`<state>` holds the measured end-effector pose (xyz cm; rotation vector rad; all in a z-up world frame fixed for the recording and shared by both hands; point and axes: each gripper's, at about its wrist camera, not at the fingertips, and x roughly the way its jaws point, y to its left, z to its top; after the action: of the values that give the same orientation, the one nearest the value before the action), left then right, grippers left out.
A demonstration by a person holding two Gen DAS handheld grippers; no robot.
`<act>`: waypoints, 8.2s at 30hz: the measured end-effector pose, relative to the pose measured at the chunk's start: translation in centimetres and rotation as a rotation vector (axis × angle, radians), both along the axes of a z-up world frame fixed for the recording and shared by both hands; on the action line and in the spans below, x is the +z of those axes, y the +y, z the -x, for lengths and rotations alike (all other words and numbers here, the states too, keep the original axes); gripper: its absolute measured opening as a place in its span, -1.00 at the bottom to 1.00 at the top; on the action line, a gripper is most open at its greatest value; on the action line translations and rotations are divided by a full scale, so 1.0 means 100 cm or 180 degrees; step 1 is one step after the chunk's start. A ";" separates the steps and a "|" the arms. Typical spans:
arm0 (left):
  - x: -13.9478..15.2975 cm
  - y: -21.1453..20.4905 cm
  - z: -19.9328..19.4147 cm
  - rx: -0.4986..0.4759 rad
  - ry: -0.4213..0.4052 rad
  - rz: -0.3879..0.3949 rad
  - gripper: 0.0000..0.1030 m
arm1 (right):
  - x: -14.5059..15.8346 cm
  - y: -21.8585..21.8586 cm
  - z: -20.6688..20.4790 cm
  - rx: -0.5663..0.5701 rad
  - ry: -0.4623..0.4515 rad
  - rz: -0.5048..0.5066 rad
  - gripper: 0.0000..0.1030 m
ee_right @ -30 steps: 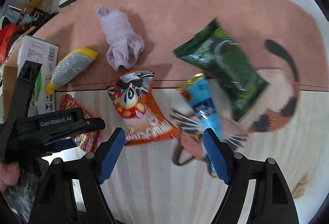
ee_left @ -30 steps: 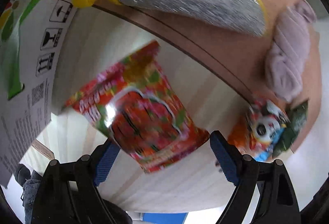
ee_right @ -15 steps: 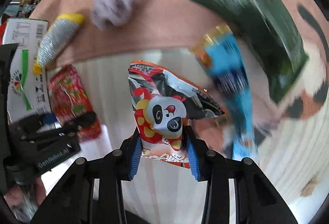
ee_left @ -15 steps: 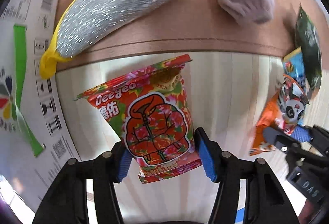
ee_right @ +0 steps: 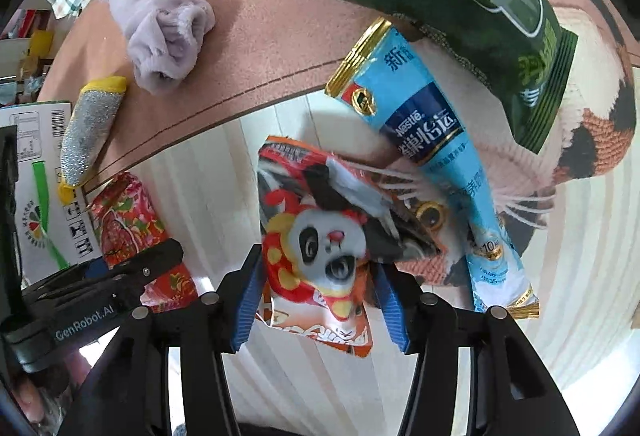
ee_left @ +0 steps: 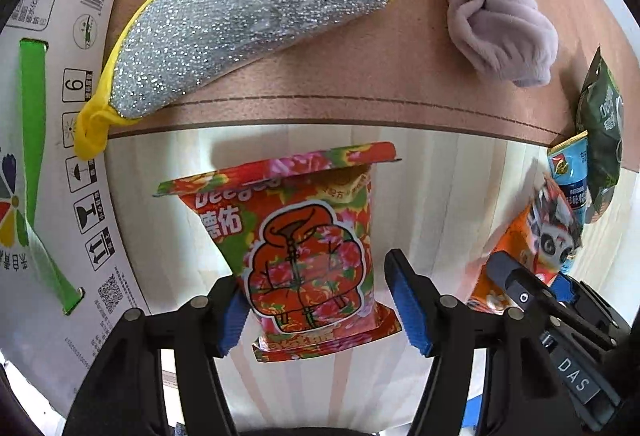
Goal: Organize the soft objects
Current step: 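Carry both bags into the box and release them beside the other packs, then grasp the lilac sock with the left tool while the right tool grasps the green Deeyeo pack, then carry the sock and green pack into the box and open both tools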
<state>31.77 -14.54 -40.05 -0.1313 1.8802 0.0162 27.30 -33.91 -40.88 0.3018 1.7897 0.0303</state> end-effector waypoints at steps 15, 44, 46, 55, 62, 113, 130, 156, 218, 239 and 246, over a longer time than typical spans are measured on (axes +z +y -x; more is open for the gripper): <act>0.135 -0.001 0.053 -0.0323 -0.0853 0.0202 -0.18 | 0.102 0.068 0.041 0.0055 -0.0673 -0.0183 -0.37; 0.053 0.325 -0.036 -0.0317 -0.0390 -0.0912 -0.17 | 0.091 0.403 0.017 0.0955 -0.0454 0.0078 -0.36; 0.043 0.323 -0.036 -0.0297 -0.0338 -0.0785 -0.17 | 0.081 0.402 0.018 0.0958 -0.0370 0.0078 -0.36; 0.031 0.328 -0.046 -0.0210 -0.0357 -0.0625 -0.17 | 0.056 0.396 0.015 0.0895 -0.0193 0.0185 -0.35; 0.039 0.338 -0.053 -0.0161 -0.0380 -0.0590 -0.15 | 0.053 0.405 0.012 0.0917 -0.0175 0.0166 -0.34; 0.285 0.209 0.104 0.0156 -0.2035 -0.0596 1.00 | 0.261 0.259 0.075 0.0606 -0.1760 -0.0207 1.00; 0.114 -0.012 -0.083 -0.0123 -0.0673 0.0217 0.99 | 0.148 -0.030 -0.066 0.0611 -0.0930 0.0713 1.00; -0.004 -0.088 -0.130 -0.0346 -0.0027 0.0082 0.23 | 0.009 -0.075 -0.128 0.0352 0.0086 0.0249 -0.12; 0.124 0.340 0.046 0.0686 -0.0504 0.0390 -0.33 | 0.143 0.447 0.031 0.0960 -0.0665 -0.0372 -0.32; 0.068 0.331 0.041 0.0540 0.0008 0.0395 -0.04 | 0.071 0.455 0.006 0.0911 -0.0239 -0.0176 0.06; 0.101 0.321 0.050 0.0488 -0.0199 0.0326 0.27 | 0.087 0.439 0.014 0.0941 -0.0269 -0.0210 0.26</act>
<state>26.78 17.58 -29.93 -0.3423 1.8051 0.0207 25.86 10.03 -32.22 0.0792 1.7382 0.3078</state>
